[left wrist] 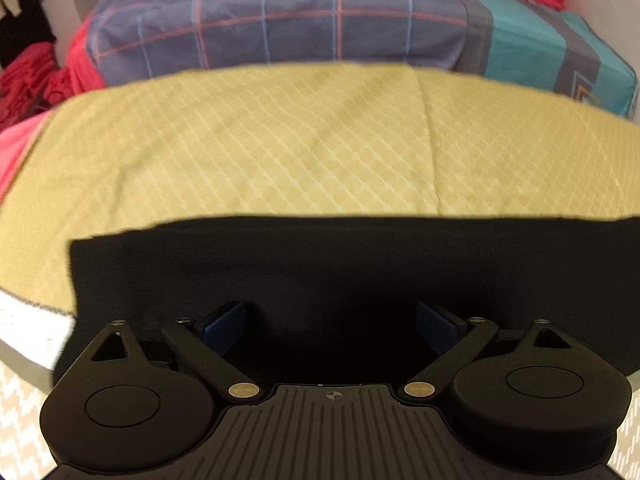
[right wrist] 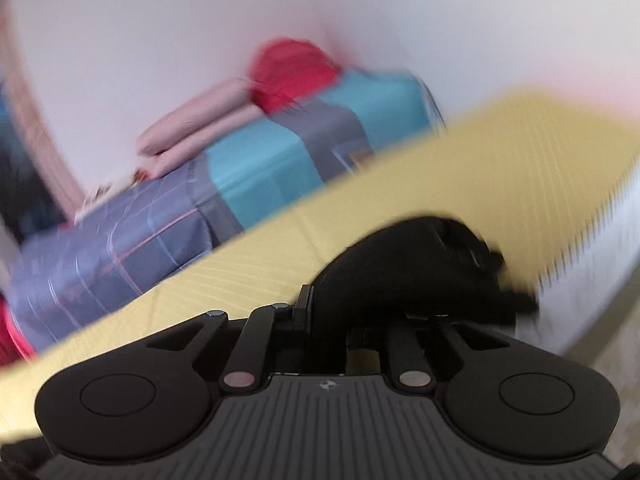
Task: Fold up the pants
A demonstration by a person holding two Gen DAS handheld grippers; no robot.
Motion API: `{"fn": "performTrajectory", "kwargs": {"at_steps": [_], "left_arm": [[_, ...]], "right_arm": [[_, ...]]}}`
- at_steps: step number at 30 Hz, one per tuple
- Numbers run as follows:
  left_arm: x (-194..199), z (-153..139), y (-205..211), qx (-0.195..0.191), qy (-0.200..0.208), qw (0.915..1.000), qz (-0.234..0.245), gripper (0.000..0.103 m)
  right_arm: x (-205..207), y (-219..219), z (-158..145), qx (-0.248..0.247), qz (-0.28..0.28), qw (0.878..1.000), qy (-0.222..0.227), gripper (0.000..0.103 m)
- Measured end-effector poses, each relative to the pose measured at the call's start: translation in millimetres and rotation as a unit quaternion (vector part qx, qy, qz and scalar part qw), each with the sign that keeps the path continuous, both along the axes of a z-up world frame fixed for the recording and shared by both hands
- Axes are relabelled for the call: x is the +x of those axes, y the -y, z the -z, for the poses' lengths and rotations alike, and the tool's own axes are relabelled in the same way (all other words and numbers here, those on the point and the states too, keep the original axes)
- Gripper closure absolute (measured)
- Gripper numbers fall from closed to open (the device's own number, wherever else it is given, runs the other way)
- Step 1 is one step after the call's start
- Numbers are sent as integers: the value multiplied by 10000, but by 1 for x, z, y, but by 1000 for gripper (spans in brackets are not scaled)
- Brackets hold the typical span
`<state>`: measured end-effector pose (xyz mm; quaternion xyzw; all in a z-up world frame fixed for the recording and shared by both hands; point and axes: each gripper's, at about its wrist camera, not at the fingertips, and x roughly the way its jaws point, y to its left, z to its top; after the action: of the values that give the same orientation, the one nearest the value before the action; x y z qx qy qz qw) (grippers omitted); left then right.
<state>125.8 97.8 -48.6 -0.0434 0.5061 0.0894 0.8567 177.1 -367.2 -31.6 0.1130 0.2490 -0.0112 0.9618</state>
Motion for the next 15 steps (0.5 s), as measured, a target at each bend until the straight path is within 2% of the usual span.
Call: {"fn": "performTrajectory", "kwargs": {"at_steps": [1, 3, 5, 7, 9, 10, 11, 12, 13, 14, 15], "left_arm": [[-3, -5, -4, 11, 77, 10000, -61, 0], [-9, -15, -12, -14, 205, 9996, -179, 0], [-16, -22, -21, -35, 299, 9992, -271, 0], [-22, -26, -28, 8, 342, 9989, -318, 0], [-27, -28, -36, 72, 344, 9987, -377, 0], [-30, -29, -39, 79, 345, 9986, -405, 0], [-32, -30, -42, 77, 343, 9984, -432, 0], [-34, -30, -45, 74, 338, 9984, -458, 0], [-36, -32, -48, 62, 338, 9983, -480, 0], [-38, -34, -50, 24, 364, 9981, -489, 0], [-38, -35, -51, -36, 424, 9980, -468, 0]], "right_arm": [[-8, -28, -11, -511, -237, 9981, 269, 86], [-28, -87, -25, -1356, -823, 9842, 782, 86], [-55, -151, -22, -2020, -1522, 9599, 1211, 83], [-80, -210, -1, -2488, -2223, 9320, 1415, 78], [-98, -269, 35, -3174, -2986, 8895, 1377, 66], [-104, -296, 59, -3648, -3432, 8573, 1192, 64], [-110, -316, 79, -4034, -3792, 8270, 976, 66], [-114, -328, 96, -4358, -3924, 8053, 870, 74], [-119, -332, 103, -4583, -3840, 7948, 1039, 78], [-123, -331, 104, -4664, -3782, 7913, 1153, 74], [-124, -329, 102, -4645, -3741, 7946, 1138, 71]]}}
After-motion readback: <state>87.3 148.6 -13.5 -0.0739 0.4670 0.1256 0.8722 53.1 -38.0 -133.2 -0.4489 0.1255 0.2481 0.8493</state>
